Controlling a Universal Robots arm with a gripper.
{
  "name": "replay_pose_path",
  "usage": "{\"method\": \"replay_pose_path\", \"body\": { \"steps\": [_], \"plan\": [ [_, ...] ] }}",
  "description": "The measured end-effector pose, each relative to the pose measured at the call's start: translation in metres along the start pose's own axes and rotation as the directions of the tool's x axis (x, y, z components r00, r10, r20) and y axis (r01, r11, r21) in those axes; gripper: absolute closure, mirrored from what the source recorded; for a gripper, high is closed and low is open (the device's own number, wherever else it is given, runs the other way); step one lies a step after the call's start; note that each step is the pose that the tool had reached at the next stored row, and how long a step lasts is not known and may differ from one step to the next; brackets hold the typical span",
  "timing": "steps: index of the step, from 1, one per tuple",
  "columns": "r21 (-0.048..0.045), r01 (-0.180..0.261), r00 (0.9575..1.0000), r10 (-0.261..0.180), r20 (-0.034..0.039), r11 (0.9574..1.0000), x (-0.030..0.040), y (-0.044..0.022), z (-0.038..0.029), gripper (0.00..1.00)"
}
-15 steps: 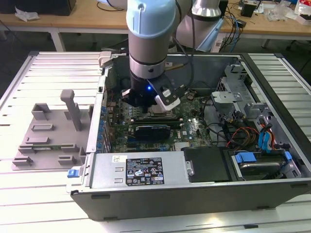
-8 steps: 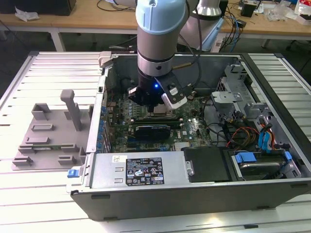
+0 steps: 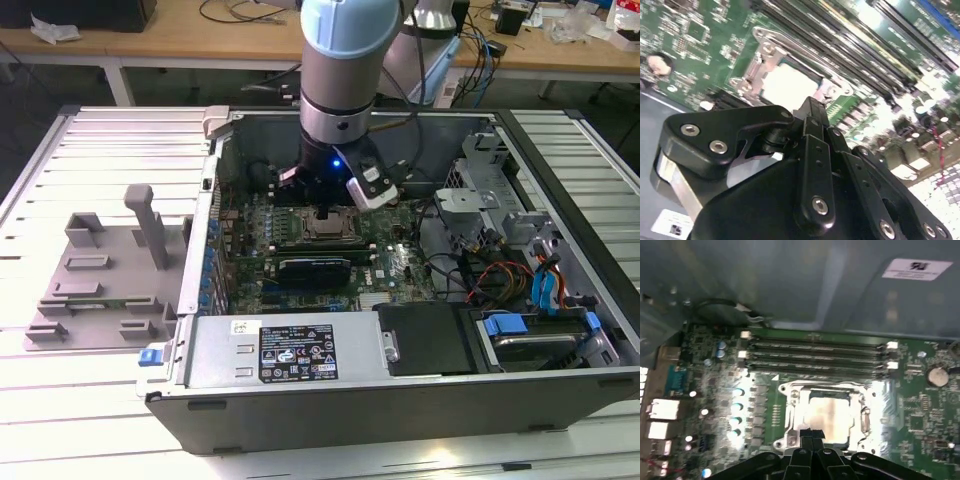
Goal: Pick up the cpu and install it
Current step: 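Install the second cpu locking lever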
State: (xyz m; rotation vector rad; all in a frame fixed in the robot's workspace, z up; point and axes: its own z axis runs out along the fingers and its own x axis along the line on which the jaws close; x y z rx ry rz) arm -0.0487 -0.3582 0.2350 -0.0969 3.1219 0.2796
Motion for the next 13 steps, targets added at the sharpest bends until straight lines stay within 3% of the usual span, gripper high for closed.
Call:
{"method": "replay_pose_path", "body": {
  "steps": [1, 3, 4, 5, 11, 13],
  "plan": [
    [0.0001, -0.002, 1.0000, 0.002, 0.0002, 1.0000, -0.0088, -0.0002, 0.0001, 0.89],
    [0.0022, -0.007, 1.0000, 0.007, 0.0007, 1.0000, -0.0135, -0.0003, 0.0002, 0.89],
    [0.0058, -0.011, 0.9999, 0.011, 0.0010, 0.9999, -0.0141, -0.0002, 0.0002, 0.89],
    [0.0154, -0.020, 0.9998, 0.020, 0.0022, 0.9997, -0.0146, -0.0002, 0.0002, 0.89],
    [0.0237, -0.034, 0.9994, 0.034, 0.0045, 0.9991, -0.0152, 0.0090, 0.0028, 0.89],
    [0.0350, -0.036, 0.9993, 0.036, 0.0045, 0.9987, -0.0153, 0.0102, 0.0032, 0.89]
  ]
}}
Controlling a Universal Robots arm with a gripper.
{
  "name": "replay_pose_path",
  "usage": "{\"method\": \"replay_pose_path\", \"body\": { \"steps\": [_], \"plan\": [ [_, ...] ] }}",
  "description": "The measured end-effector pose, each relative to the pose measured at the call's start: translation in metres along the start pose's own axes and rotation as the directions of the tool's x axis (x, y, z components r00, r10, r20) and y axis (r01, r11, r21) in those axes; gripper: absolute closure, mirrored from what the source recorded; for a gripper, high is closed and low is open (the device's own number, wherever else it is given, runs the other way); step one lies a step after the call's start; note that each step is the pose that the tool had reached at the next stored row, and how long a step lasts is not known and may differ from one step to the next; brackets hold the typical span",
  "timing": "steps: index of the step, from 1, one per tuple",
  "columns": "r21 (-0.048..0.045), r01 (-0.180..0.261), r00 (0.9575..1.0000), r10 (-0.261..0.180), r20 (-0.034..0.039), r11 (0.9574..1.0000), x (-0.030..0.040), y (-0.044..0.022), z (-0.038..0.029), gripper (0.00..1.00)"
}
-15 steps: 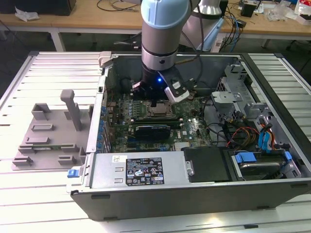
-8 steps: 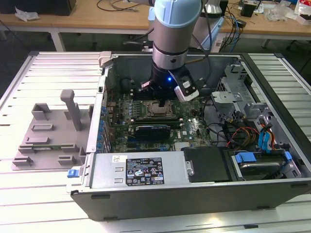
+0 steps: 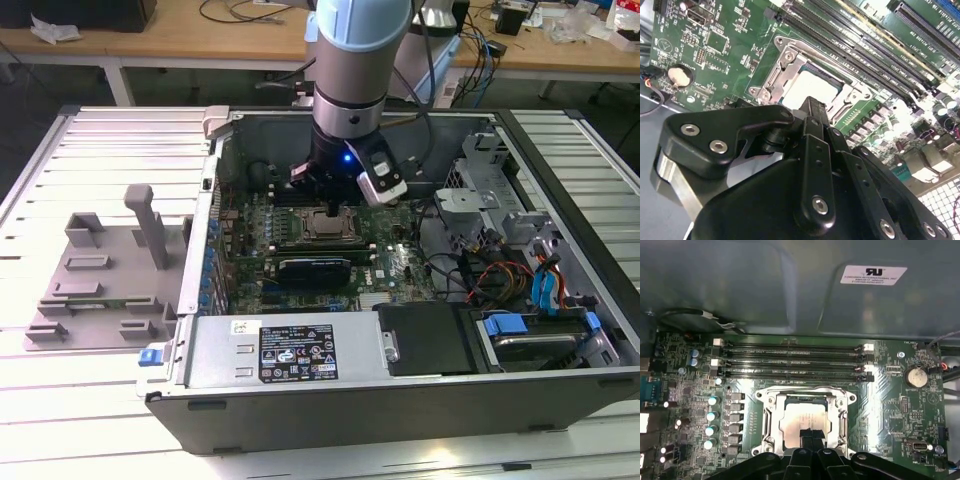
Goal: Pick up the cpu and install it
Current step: 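Install the second cpu locking lever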
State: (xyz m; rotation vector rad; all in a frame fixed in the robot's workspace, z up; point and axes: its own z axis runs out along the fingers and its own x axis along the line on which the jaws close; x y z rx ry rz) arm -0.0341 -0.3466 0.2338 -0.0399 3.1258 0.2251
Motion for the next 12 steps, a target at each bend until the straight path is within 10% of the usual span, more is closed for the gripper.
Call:
{"method": "replay_pose_path", "body": {
  "steps": [3, 12],
  "plan": [
    [0.0235, -0.003, 1.0000, 0.003, -0.0001, 0.9997, 0.0000, 0.0006, 0.0003, 0.89],
    [0.0247, -0.003, 1.0000, 0.003, -0.0001, 0.9997, 0.0000, 0.0007, 0.0012, 0.89]
  ]
}}
